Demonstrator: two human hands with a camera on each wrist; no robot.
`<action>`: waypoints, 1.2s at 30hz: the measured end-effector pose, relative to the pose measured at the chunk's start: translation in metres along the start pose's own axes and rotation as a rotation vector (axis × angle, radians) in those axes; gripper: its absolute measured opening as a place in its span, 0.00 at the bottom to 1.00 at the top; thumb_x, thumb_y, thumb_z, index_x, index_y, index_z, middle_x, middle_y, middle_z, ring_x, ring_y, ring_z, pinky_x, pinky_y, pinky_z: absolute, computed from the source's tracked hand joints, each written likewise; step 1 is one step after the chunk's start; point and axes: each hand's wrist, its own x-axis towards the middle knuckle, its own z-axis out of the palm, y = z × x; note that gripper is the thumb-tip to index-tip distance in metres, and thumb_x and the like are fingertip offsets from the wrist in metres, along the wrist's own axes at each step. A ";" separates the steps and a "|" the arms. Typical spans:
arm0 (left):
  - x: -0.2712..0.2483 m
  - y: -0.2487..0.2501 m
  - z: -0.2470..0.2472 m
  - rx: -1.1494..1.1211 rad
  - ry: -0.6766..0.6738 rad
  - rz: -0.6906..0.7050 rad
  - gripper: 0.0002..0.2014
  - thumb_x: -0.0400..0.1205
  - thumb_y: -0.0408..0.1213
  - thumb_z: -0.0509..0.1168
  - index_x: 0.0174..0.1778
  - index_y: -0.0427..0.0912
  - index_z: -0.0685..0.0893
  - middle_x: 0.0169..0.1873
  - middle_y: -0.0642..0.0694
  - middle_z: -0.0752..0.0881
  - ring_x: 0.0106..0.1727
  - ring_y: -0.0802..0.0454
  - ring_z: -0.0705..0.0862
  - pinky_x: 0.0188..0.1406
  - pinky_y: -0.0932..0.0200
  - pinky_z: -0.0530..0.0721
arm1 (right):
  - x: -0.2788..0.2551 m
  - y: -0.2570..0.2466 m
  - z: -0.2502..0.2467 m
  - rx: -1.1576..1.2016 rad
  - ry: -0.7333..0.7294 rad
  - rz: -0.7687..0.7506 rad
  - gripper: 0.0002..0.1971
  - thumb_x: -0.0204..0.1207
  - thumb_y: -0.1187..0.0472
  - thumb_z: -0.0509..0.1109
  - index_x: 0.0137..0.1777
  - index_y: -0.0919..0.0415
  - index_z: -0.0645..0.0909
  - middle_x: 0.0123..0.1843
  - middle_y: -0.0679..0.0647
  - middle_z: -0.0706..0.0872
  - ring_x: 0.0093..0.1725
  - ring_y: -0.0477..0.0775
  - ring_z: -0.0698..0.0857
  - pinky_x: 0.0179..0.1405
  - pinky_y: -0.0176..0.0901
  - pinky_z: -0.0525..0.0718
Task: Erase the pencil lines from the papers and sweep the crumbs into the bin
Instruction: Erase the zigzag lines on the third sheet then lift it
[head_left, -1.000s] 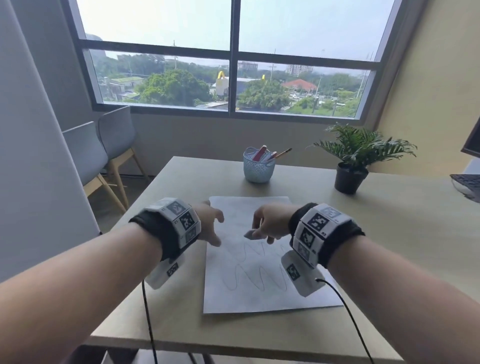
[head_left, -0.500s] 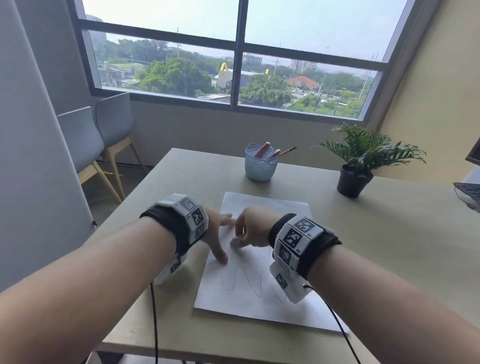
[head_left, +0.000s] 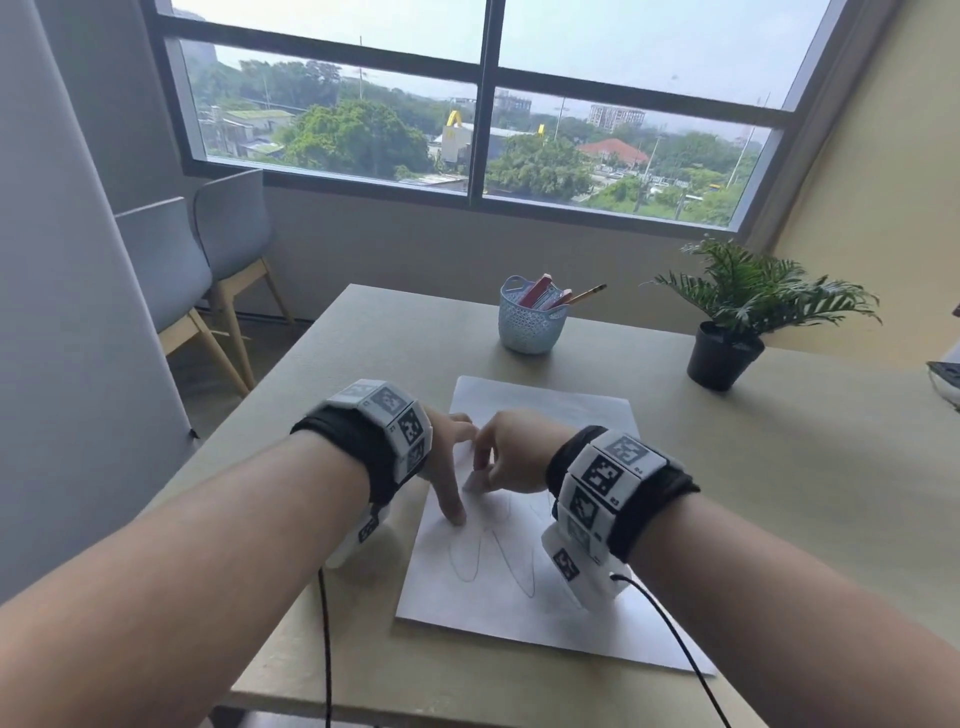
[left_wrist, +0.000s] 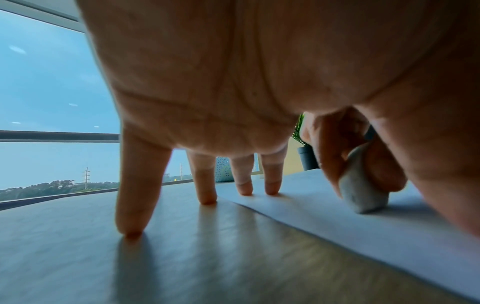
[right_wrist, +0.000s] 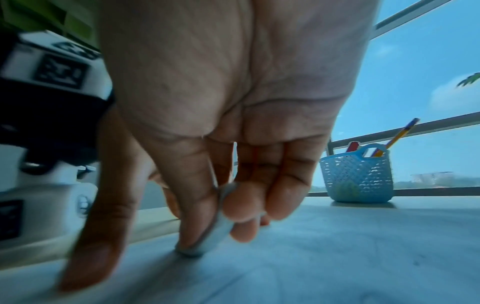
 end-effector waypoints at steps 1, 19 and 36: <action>0.000 0.001 -0.001 0.002 -0.003 -0.003 0.52 0.66 0.59 0.77 0.82 0.57 0.55 0.78 0.63 0.58 0.76 0.53 0.67 0.74 0.52 0.66 | 0.002 0.001 -0.002 0.001 0.002 0.017 0.13 0.74 0.51 0.75 0.54 0.57 0.88 0.55 0.54 0.88 0.52 0.55 0.85 0.44 0.38 0.76; -0.007 0.009 -0.004 -0.006 -0.027 -0.052 0.51 0.66 0.55 0.78 0.81 0.56 0.56 0.78 0.61 0.60 0.75 0.51 0.68 0.72 0.49 0.70 | -0.014 0.000 0.002 -0.024 -0.080 -0.033 0.12 0.75 0.52 0.74 0.55 0.55 0.87 0.45 0.48 0.84 0.43 0.50 0.80 0.32 0.38 0.74; -0.011 0.014 -0.006 0.059 -0.049 -0.064 0.52 0.69 0.58 0.76 0.83 0.62 0.50 0.82 0.60 0.49 0.81 0.51 0.57 0.78 0.45 0.61 | -0.011 0.005 -0.007 0.031 -0.135 0.038 0.13 0.72 0.50 0.78 0.53 0.55 0.86 0.41 0.52 0.87 0.29 0.46 0.81 0.28 0.35 0.76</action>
